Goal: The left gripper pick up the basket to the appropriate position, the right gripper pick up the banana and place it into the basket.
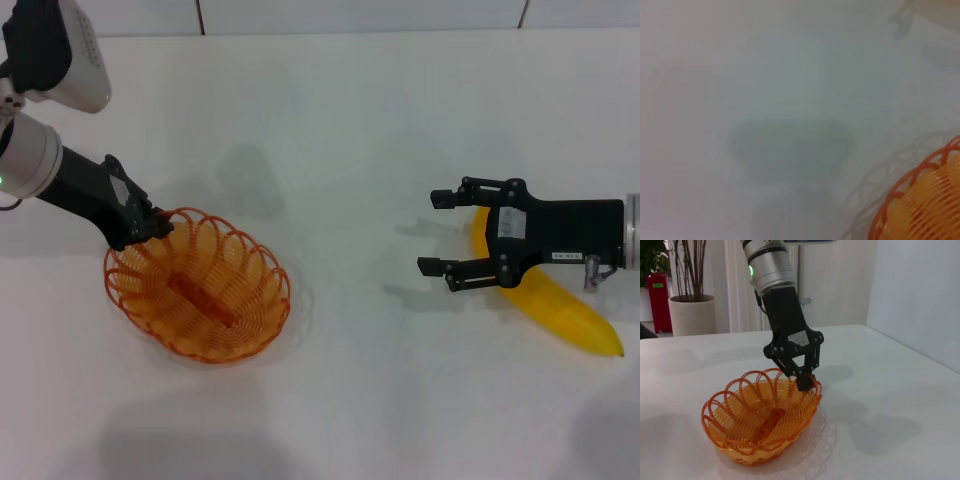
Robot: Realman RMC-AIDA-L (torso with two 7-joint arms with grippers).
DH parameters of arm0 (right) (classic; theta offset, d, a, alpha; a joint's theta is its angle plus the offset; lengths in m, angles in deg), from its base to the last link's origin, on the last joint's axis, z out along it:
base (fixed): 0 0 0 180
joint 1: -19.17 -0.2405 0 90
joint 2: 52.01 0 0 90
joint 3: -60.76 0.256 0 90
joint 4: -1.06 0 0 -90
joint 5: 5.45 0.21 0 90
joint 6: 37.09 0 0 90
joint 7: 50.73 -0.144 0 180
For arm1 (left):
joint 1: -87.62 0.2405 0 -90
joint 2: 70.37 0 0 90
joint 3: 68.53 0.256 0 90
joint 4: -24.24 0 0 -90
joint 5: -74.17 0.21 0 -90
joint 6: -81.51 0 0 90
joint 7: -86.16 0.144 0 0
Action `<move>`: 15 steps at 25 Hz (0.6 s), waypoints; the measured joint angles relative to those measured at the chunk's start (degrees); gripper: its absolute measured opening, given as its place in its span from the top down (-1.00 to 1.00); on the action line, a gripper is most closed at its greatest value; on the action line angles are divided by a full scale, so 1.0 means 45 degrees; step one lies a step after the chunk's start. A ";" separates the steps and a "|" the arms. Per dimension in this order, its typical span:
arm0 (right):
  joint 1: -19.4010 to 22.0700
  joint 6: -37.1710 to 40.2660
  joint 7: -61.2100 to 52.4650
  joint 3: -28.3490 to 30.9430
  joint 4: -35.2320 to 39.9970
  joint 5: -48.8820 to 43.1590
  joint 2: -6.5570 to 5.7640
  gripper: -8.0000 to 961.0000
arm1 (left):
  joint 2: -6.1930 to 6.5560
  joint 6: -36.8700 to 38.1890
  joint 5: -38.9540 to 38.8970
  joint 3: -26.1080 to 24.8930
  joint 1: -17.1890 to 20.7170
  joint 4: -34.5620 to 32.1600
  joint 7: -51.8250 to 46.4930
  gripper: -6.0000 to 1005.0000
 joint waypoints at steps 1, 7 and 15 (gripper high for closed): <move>0.0001 -0.0002 0.0000 0.0000 0.0000 0.0001 0.0000 -0.83 | -0.0002 0.0000 -0.0004 0.0000 -0.0001 -0.0013 -0.0005 0.63; 0.0002 -0.0002 0.0000 0.0000 0.0000 0.0010 0.0001 -0.83 | -0.0004 0.0000 0.0052 0.0000 -0.0004 -0.0054 -0.0087 0.82; 0.0053 -0.0001 0.0000 0.0000 0.0000 0.0043 -0.0018 -0.83 | -0.0011 0.0234 -0.0040 -0.0027 -0.0020 -0.0086 -0.0187 0.85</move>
